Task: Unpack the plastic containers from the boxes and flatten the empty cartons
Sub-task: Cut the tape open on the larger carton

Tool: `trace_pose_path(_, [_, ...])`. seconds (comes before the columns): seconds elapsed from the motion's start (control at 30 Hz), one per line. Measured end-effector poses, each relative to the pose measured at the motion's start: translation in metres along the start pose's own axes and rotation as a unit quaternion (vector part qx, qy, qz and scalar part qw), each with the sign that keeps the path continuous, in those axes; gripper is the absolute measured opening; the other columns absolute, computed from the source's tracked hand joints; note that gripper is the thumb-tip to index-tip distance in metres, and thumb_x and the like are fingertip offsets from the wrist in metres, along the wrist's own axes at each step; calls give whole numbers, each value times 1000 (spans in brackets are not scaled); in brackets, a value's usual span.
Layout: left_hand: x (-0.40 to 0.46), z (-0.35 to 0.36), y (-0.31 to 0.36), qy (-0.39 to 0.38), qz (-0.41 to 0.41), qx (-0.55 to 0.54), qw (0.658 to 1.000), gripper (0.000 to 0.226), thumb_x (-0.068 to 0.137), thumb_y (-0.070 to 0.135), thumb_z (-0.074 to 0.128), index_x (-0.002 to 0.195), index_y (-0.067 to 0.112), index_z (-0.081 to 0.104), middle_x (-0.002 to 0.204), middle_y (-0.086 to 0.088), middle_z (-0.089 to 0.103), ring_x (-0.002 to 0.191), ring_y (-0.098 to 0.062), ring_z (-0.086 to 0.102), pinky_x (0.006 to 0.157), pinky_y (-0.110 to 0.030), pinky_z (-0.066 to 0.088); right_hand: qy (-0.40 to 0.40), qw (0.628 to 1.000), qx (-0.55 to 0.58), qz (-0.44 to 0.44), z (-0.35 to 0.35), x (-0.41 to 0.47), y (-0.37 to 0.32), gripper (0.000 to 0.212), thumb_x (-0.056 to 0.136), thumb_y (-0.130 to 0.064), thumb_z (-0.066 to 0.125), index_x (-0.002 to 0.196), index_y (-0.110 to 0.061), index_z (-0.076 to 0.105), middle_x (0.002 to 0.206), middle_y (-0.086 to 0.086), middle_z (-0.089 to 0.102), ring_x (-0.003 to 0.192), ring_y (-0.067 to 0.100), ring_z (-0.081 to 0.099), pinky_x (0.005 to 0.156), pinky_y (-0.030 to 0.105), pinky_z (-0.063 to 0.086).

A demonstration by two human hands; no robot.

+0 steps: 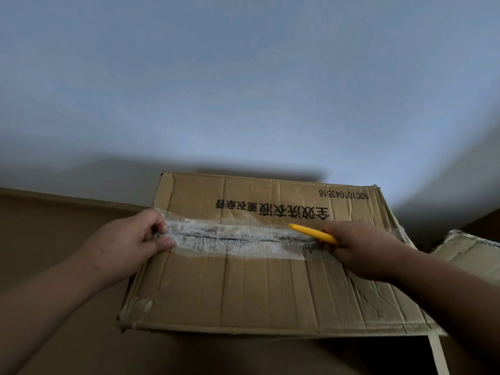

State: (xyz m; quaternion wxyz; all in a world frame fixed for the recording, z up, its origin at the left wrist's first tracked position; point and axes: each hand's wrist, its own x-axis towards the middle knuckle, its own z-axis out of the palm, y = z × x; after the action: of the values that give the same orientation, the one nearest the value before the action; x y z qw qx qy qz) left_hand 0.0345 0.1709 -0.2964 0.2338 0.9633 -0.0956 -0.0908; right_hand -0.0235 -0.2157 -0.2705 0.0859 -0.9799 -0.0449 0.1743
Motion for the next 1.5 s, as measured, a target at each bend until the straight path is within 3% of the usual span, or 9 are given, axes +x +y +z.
trace_pose_path(0.2, [-1,-9,5,-14,25,95,995,24,88,52,62,96,32,51,72,9,58,66,-2,52,53,-25,35,-42,999,0,-28,-4,5,-4,12,96,-35,57,85,-35,57,84,-12,55,78,5,51,69,26,40])
trace_pose_path(0.33, [-1,-17,23,11,88,187,978,27,93,55,51,109,33,53,91,15,55,78,-5,51,58,-23,36,-42,999,5,-32,-7,4,-5,13,95,-36,58,81,-37,58,85,-10,58,80,5,55,74,30,47])
trace_pose_path(0.5, [9,14,73,-45,221,128,966,35,98,49,45,124,29,57,119,13,53,112,-4,45,96,-24,39,-28,999,10,-35,-11,2,-5,14,91,-35,60,77,-34,57,85,-9,60,81,10,57,79,40,50])
trace_pose_path(0.57, [16,31,90,-77,253,117,957,37,99,47,43,127,26,57,123,11,55,116,-6,45,102,-25,38,-22,999,9,-39,-14,0,-5,16,92,-35,59,77,-34,56,83,-8,59,80,10,57,77,38,50])
trace_pose_path(0.77, [25,41,94,-116,252,101,955,32,99,50,42,106,25,63,97,12,59,90,-5,54,81,-30,49,-14,998,-3,-53,-20,-7,-7,17,96,-37,56,80,-34,50,85,-8,56,80,9,53,73,30,43])
trace_pose_path(0.97, [26,27,72,-120,205,16,971,28,98,41,53,118,29,69,112,14,68,102,-1,59,89,-26,48,-19,998,-7,-56,-18,-6,-7,15,97,-37,55,83,-32,51,86,-9,55,80,6,52,70,26,38])
trace_pose_path(1.23, [30,17,60,-130,235,53,962,32,99,35,53,127,28,65,115,15,65,95,12,47,75,3,29,-12,998,0,-57,-20,-6,-4,9,95,-36,57,87,-33,57,86,-12,57,79,2,53,71,25,43])
trace_pose_path(1.37, [30,19,50,-156,241,46,957,35,99,38,52,132,29,61,116,15,63,100,9,50,83,-8,37,-3,997,0,-76,-19,-10,-4,3,94,-36,57,92,-36,58,88,-14,57,83,1,53,77,26,45])
trace_pose_path(1.5, [37,15,49,-178,218,11,960,29,98,44,52,118,32,69,104,22,62,98,3,58,88,-26,46,7,996,7,-94,-26,-17,-6,19,93,-33,60,80,-43,51,83,-17,55,80,-2,53,70,16,39])
